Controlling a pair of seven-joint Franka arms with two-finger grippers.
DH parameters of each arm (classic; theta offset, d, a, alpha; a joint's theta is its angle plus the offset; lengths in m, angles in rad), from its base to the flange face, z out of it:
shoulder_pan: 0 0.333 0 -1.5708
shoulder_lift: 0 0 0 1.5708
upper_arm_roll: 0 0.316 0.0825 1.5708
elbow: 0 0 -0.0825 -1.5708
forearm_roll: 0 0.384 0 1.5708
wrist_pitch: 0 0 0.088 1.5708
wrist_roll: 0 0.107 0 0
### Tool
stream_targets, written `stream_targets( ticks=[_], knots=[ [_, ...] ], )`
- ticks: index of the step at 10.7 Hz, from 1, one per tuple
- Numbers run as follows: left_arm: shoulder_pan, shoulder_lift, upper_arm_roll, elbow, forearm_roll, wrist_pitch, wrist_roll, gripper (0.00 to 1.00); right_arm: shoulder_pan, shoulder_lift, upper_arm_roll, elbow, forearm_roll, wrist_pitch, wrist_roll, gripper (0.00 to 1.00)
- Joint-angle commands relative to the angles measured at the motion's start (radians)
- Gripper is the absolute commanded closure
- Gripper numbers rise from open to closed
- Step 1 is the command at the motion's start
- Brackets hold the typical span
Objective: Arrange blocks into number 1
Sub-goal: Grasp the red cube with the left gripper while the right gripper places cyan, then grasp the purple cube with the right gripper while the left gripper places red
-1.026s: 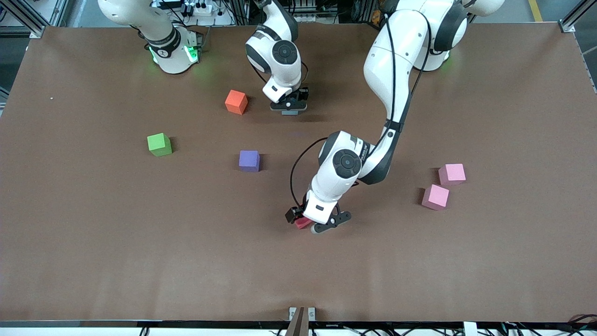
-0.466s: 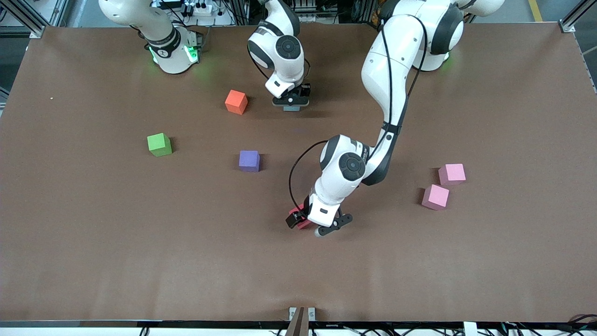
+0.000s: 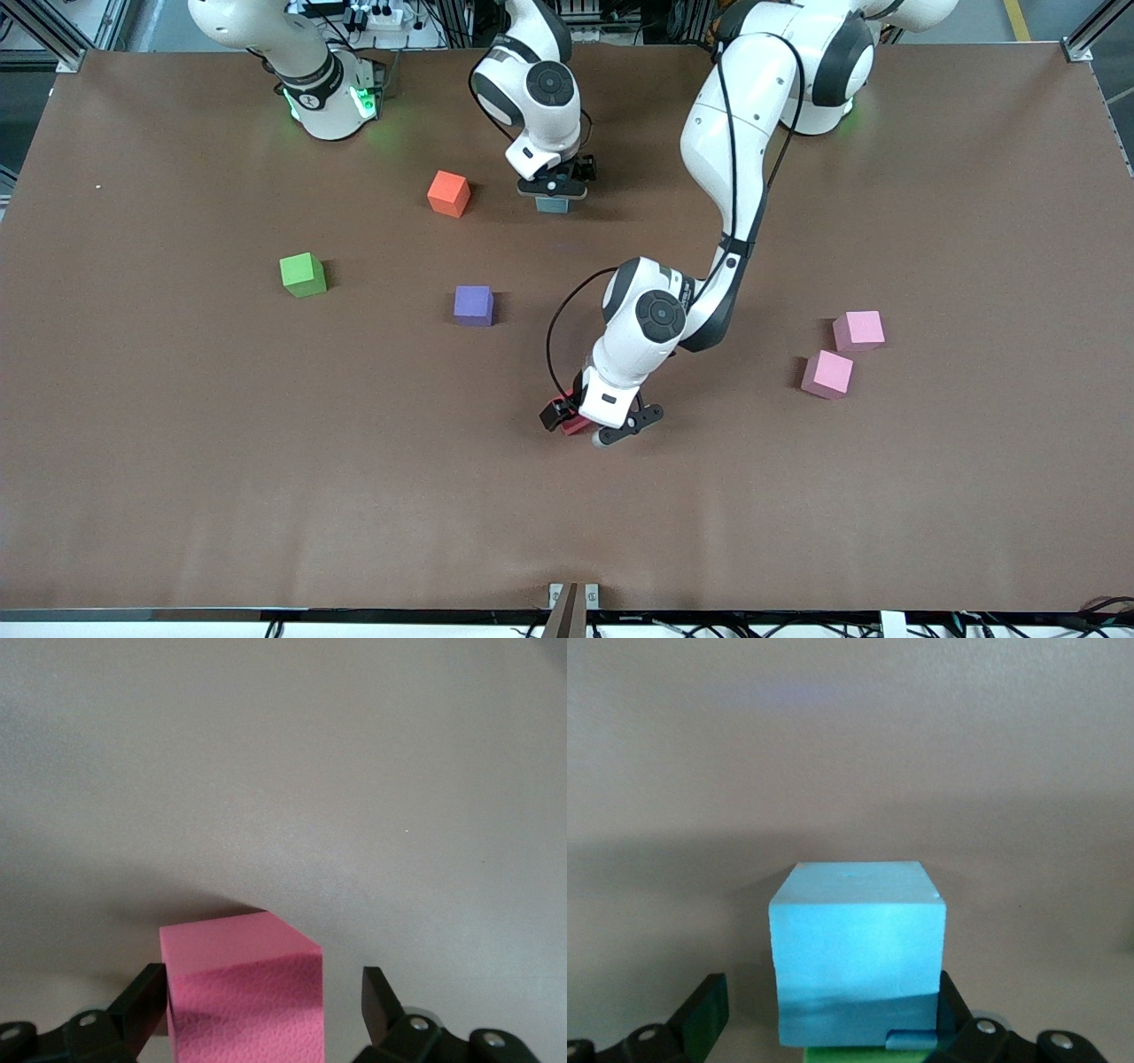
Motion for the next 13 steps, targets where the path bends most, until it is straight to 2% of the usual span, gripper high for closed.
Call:
stream_targets(
  ticks=[1, 2, 3, 4, 5, 7, 8, 11, 13],
  knots=[
    [-0.020, 0.057, 0.044, 0.078, -0.046, 0.001, 0.020, 0.08, -0.004, -0.028, -0.068, 0.029, 0.009, -0.016, -0.014, 0.00],
    [-0.023, 0.059, 0.044, 0.078, -0.046, 0.001, 0.021, 0.16, -0.004, -0.028, -0.121, 0.046, 0.009, -0.017, -0.061, 0.00],
    [-0.026, 0.062, 0.046, 0.078, -0.046, 0.009, 0.023, 0.42, -0.004, -0.028, -0.170, 0.057, 0.009, -0.019, -0.107, 0.00],
    [-0.030, 0.062, 0.052, 0.076, -0.046, 0.010, 0.023, 0.83, -0.004, -0.028, -0.219, 0.074, 0.009, -0.040, -0.156, 0.00],
    [-0.038, 0.061, 0.065, 0.075, -0.046, 0.010, 0.023, 1.00, -0.004, -0.026, -0.268, 0.103, 0.009, -0.096, -0.219, 0.00],
    [-0.040, 0.042, 0.069, 0.067, -0.043, 0.001, 0.021, 1.00, -0.018, -0.016, -0.365, 0.133, 0.009, -0.163, -0.388, 0.00],
    [-0.040, 0.012, 0.073, 0.061, -0.034, -0.023, 0.020, 1.00, -0.050, -0.013, -0.369, 0.135, 0.009, -0.158, -0.448, 0.00],
    [-0.029, -0.132, 0.072, 0.012, 0.014, -0.318, 0.017, 1.00, -0.144, 0.035, -0.367, 0.143, 0.002, -0.106, -0.642, 0.00],
    [-0.034, -0.147, 0.031, 0.003, 0.132, -0.422, 0.011, 1.00, -0.161, 0.087, -0.366, 0.141, 0.009, -0.062, -0.689, 0.00]
  ],
)
